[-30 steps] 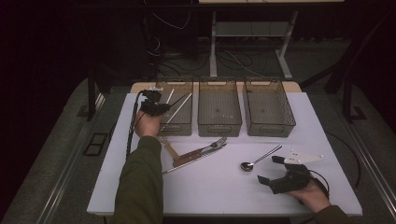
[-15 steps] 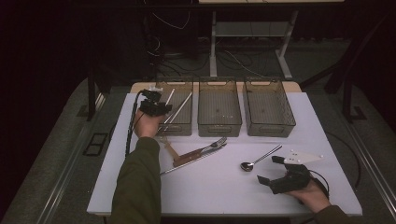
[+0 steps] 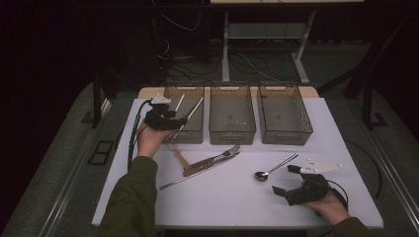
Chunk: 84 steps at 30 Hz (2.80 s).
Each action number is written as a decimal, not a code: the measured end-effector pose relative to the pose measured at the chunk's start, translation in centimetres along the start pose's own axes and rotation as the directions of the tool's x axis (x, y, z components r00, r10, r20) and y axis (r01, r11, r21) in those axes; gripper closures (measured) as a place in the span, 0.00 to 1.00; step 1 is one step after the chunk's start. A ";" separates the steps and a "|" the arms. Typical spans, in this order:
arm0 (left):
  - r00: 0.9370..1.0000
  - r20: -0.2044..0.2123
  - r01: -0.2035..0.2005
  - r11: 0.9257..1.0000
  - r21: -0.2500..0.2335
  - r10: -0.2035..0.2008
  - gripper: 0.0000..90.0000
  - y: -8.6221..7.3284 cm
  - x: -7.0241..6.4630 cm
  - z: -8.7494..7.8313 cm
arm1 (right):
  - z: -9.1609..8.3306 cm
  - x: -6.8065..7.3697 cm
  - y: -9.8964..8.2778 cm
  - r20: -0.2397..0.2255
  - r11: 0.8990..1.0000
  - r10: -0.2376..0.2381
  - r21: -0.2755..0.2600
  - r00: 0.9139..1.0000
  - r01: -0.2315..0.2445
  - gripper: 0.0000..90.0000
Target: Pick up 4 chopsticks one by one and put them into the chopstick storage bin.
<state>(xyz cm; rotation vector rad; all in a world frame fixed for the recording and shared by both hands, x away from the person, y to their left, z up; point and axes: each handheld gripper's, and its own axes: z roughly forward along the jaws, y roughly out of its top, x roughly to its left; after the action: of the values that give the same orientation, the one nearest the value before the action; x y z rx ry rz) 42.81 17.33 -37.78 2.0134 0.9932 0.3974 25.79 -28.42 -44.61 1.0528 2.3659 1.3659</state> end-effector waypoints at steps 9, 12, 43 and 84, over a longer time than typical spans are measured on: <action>0.996 0.078 -0.033 0.998 -0.053 0.037 0.32 -2.2 -2.5 -2.4 | 0.0 0.0 0.0 -0.003 1.000 -0.003 0.000 1.000 0.003 0.02; 0.994 0.089 -0.062 0.997 -0.055 0.066 0.31 -3.1 -3.4 -3.1 | 0.0 0.0 0.0 -0.004 1.000 -0.002 0.000 1.000 0.002 0.02; 0.968 0.212 -0.145 0.988 0.044 0.133 0.69 -11.6 -7.7 -5.4 | -0.1 0.0 0.0 -0.002 1.000 -0.003 -0.002 1.000 0.003 0.02; 0.942 0.279 -0.240 0.956 0.168 0.187 0.94 -12.2 -7.9 -3.8 | -0.1 0.2 0.0 -0.005 1.000 -0.005 0.003 1.000 0.005 0.02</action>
<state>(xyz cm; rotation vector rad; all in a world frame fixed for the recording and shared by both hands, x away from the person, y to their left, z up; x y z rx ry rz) 29.41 17.44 -44.57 2.2963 0.6734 0.1438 25.60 -28.39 -44.55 1.0442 2.3731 1.3654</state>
